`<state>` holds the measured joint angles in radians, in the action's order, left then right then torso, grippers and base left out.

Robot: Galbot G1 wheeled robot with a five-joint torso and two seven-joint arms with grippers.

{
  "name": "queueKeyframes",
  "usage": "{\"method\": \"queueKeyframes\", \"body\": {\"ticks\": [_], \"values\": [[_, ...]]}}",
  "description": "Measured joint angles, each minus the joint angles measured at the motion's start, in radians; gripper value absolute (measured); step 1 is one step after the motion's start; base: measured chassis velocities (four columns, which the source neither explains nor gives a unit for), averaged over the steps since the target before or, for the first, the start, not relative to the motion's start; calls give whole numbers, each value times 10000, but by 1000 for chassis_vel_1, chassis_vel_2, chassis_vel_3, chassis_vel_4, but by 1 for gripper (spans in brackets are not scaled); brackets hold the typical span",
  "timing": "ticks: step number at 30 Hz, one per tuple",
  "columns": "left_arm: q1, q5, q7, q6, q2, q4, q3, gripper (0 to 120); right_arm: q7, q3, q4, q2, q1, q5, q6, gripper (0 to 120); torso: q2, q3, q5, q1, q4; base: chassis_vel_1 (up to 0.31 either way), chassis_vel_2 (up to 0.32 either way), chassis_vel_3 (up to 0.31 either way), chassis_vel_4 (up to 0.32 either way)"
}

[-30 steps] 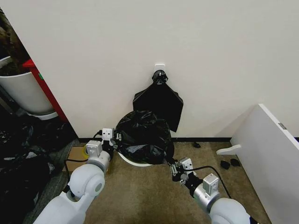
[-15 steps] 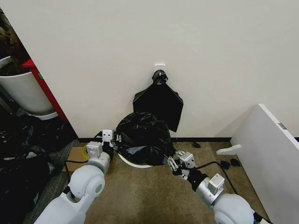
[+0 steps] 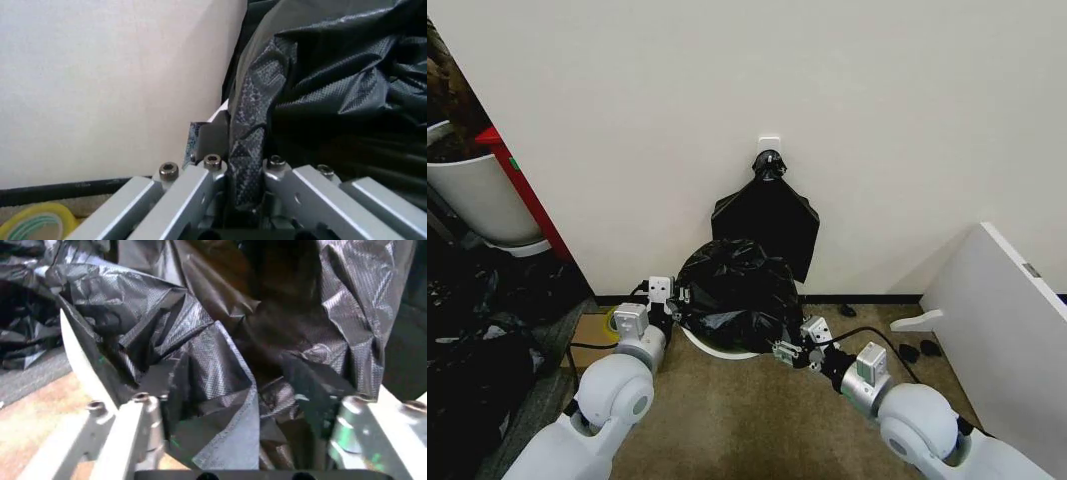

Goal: Place the garbage bag over the trash bin.

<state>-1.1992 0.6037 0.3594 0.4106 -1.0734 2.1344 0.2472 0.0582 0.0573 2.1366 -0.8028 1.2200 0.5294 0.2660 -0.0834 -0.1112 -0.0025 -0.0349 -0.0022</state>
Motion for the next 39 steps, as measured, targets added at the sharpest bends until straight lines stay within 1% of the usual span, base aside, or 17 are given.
{"method": "queueKeyframes", "body": {"ticks": [3, 4, 8, 9, 12, 19, 22, 23, 25, 27, 28, 30, 33, 35, 36, 38, 39], "values": [[1, -9, 14, 0, -13, 10, 8, 1, 169, 104, 34, 78, 113, -488, 27, 34, 0, 0, 0, 0, 0, 0, 0, 0, 0], [1, -9, 14, 0, -13, 10, 8, 1, 169, 104, 34, 78, 113, -488, 27, 34, 0, 0, 0, 0, 0, 0, 0, 0, 0], [-3, -9, 49, -1, -37, 12, 9, 1, 483, 198, -15, 51, 339, -1512, -180, 17, 0, 0, 0, 0, -1, 0, 0, 0, 0], [-3, -9, 49, -1, -37, 12, 9, 1, 483, 198, -15, 51, 339, -1512, -180, 17, 0, 0, 0, 0, -1, 0, 0, 0, 0], [-11, -1, 64, -1, -46, 20, 15, 1, 781, 225, -77, -20, 474, -2076, -447, 2, 0, 0, 0, 0, 0, 0, 0, 0, 0], [-8, 28, 86, -1, -35, 32, 57, 1, 1096, 300, -137, -23, 552, -2422, -853, 0, 0, 0, 0, 0, 0, 0, 0, 0, 0], [-2, 56, 115, -4, -63, 25, 75, 1, 1532, 357, -358, -69, 614, -2412, -2268, 0, 0, 0, -2, 0, 0, 0, 0, 0, 0], [-2, 56, 115, -4, -63, 25, 75, 1, 1532, 357, -358, -69, 614, -2412, -2268, 0, 0, 0, -2, 0, 0, 0, 0, 0, 0], [14, 89, 132, -8, -87, 10, 83, 1, 2277, 437, -592, -126, 639, -2259, -3306, 0, 0, 0, -2, 0, 0, 0, 0, 0, 0], [51, 297, 192, -12, -110, 0, 112, 1, 4263, 558, -1271, -354, 694, -1815, -5289, 0, 0, 0, -1, 0, 0, 0, 0, 0, 0], [51, 297, 192, -12, -110, 0, 112, 1, 4263, 558, -1271, -354, 694, -1815, -5289, 0, 0, 0, -1, 0, 0, 0, 0, 0, 0], [70, 583, 218, -14, -117, 8, 149, 1, 5689, 526, -1800, -634, 797, -1517, -6514, 0, 0, 1, 1, 0, 0, 0, 0, 0, 0], [72, 925, 272, -5, -148, 84, 164, 1, 6320, 412, -2200, -891, 866, -1452, -7095, 0, 0, 0, -1, 0, 0, 0, 0, 0, 0], [79, 1516, 389, 106, -227, 246, 191, 1, 6836, 338, -2768, -1264, 865, -1733, -7693, 0, 0, 1, 1, 0, -1, 0, 0, 0, 0], [79, 1516, 389, 106, -227, 246, 191, 1, 6836, 338, -2768, -1264, 865, -1733, -7693, 0, 0, 1, 1, 0, -1, 0, 0, 0, 0], [106, 2312, 614, 317, -331, 415, 250, 1, 6979, 379, -3542, -1727, 721, -2866, -8368, 0, 1, 0, 0, 0, -1, 0, 0, 0, 0], [106, 2312, 614, 317, -331, 415, 250, 1, 6979, 379, -3542, -1727, 721, -2866, -8368, 0, 1, 0, 0, 0, -1, 0, 0, 0, 0]]}}
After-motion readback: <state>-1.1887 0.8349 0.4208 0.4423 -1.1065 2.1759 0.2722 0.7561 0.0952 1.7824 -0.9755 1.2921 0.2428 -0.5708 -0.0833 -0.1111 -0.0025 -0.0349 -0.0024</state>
